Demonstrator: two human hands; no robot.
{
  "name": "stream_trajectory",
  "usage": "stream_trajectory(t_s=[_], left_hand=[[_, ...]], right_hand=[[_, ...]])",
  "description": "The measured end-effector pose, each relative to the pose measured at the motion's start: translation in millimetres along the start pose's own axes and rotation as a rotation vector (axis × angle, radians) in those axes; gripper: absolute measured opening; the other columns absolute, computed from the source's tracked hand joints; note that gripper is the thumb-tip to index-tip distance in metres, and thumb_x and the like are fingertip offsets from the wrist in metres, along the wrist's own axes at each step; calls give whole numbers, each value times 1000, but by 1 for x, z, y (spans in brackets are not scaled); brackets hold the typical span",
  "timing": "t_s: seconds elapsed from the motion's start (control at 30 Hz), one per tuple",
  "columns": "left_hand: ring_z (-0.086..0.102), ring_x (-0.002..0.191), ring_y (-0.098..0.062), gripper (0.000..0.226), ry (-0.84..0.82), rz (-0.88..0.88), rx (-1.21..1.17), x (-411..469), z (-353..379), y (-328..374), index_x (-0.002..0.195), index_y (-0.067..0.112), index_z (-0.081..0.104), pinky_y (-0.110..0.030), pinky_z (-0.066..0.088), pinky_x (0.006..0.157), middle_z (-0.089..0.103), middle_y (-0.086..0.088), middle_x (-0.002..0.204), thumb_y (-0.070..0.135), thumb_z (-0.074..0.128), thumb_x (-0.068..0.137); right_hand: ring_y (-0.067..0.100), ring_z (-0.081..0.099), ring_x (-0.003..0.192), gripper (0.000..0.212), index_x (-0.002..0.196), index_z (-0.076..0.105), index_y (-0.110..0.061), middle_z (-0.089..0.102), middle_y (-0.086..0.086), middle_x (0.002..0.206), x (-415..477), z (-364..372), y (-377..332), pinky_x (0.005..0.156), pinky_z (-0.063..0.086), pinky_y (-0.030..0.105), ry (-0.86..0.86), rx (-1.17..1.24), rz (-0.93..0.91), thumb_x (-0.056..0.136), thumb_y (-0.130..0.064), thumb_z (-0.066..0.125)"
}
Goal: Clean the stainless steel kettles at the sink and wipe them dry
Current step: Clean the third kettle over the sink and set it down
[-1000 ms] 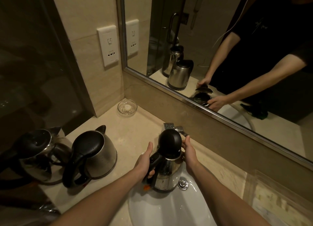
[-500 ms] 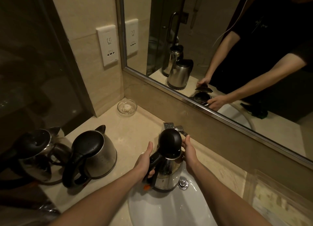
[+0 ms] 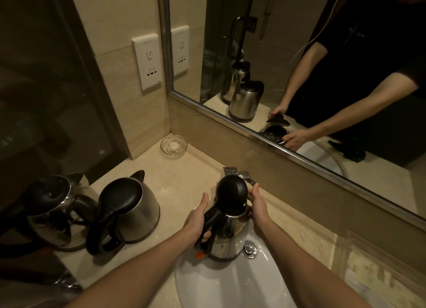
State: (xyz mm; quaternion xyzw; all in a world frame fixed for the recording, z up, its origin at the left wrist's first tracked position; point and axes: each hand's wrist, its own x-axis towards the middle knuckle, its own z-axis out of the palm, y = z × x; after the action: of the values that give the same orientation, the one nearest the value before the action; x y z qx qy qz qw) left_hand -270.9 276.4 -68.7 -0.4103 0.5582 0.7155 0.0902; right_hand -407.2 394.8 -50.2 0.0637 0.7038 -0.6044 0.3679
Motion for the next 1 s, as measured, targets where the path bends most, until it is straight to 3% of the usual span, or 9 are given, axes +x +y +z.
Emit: stream_trajectory(t_s=[0.13, 0.5, 0.8, 1.0], left_hand=[[38, 37, -21, 83, -1, 1, -12, -2, 1, 2, 60, 9, 50, -27, 35, 46, 42, -8, 46, 82, 23, 88], [38, 39, -20, 82, -7, 9, -16, -2, 1, 3, 61, 9, 51, -26, 34, 45, 43, -8, 48, 81, 24, 89], [39, 38, -19, 83, -31, 8, -27, 2, -2, 0, 57, 10, 50, -26, 35, 46, 43, -8, 47, 83, 23, 87], [39, 40, -19, 83, -32, -7, -17, 1, -2, 0, 58, 10, 50, -26, 35, 48, 43, -8, 49, 83, 22, 86]], right_hand=[[9, 52, 78, 67, 133, 49, -15, 58, -10, 91, 1, 0, 0, 59, 39, 27, 8, 2, -6, 96, -62, 20], [9, 53, 74, 54, 111, 52, -21, 59, -9, 84, 0, 0, -2, 62, 42, 26, 15, 18, -1, 95, -63, 22], [9, 53, 70, 54, 107, 53, -23, 59, -11, 80, 2, 1, -1, 61, 42, 27, 27, 7, 6, 94, -65, 22], [10, 53, 76, 61, 123, 51, -20, 58, -11, 86, 3, 1, 0, 58, 42, 28, 29, 6, 12, 94, -65, 21]])
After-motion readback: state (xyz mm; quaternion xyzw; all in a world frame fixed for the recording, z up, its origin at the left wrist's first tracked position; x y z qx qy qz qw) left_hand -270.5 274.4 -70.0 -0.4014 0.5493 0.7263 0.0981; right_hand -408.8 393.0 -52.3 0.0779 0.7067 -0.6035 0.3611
